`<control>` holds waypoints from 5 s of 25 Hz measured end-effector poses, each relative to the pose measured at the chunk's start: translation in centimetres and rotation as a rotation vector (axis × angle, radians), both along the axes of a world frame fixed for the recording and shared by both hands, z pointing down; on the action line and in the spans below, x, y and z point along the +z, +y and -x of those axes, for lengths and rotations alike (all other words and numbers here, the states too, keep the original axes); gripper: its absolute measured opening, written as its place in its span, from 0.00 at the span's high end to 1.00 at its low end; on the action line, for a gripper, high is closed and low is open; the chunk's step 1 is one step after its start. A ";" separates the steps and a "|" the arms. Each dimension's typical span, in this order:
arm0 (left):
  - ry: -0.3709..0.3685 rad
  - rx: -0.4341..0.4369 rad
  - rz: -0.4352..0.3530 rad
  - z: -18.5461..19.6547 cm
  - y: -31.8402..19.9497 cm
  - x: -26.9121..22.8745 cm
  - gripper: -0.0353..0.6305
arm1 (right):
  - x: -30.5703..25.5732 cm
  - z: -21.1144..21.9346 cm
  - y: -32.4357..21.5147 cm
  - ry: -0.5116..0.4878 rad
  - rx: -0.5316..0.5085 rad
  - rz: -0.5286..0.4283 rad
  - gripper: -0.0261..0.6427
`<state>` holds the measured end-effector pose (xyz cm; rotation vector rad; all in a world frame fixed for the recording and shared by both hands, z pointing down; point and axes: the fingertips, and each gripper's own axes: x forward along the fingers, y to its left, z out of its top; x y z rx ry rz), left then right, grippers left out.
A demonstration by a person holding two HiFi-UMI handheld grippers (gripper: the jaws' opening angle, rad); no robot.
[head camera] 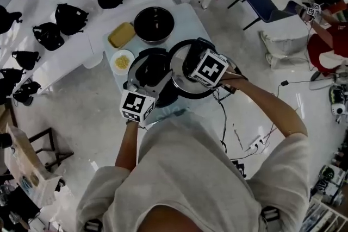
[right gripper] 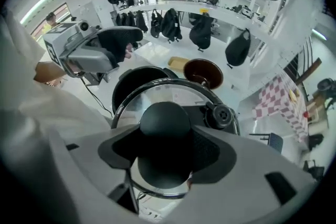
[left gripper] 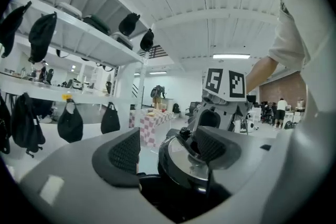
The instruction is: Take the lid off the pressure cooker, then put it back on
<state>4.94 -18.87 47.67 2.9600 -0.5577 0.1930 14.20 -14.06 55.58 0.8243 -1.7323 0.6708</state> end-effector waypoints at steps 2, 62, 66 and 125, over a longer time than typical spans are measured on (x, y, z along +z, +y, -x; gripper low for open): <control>0.008 0.041 0.011 -2.0 1.0 0.1 0.46 | 0.0 -3.0 1.5 0.012 0.070 0.007 0.56; 0.000 -0.019 0.059 -7.2 0.4 -1.6 0.46 | 24.5 -11.9 4.3 0.002 0.335 0.077 0.54; 0.001 -0.022 0.061 -7.1 0.3 -1.4 0.46 | 21.9 -11.7 3.6 -0.041 0.376 -0.033 0.54; -0.011 -0.120 0.068 -3.3 -0.6 -0.5 0.46 | 22.0 -12.2 4.7 -0.095 0.455 -0.076 0.51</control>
